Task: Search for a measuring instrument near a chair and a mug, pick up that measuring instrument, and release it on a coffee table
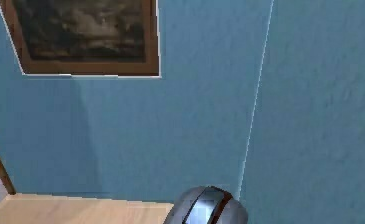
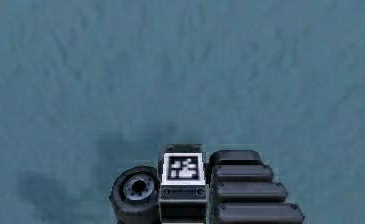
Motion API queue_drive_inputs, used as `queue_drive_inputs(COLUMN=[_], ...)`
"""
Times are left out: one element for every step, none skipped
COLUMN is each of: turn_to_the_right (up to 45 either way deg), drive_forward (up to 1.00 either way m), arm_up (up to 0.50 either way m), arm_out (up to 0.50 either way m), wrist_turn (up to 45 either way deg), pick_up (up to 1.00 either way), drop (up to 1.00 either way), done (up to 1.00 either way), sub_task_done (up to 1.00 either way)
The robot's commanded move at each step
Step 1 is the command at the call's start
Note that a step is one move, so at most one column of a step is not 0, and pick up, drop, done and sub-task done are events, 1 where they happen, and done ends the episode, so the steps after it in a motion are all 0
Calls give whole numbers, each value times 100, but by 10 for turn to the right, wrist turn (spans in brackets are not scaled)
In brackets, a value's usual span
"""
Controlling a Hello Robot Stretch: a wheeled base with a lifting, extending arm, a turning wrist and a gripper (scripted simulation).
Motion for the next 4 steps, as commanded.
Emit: queue_drive_inputs(turn_to_the_right=[-450,-60,0,450], drive_forward=[0,0,15,0], arm_up=[0,0,0,0], arm_out=[0,0,0,0], wrist_turn=[0,0,0,0], pick_up=[0,0,0,0], drop=[0,0,0,0], done=[0,0,0,0], sub_task_done=[0,0,0,0])
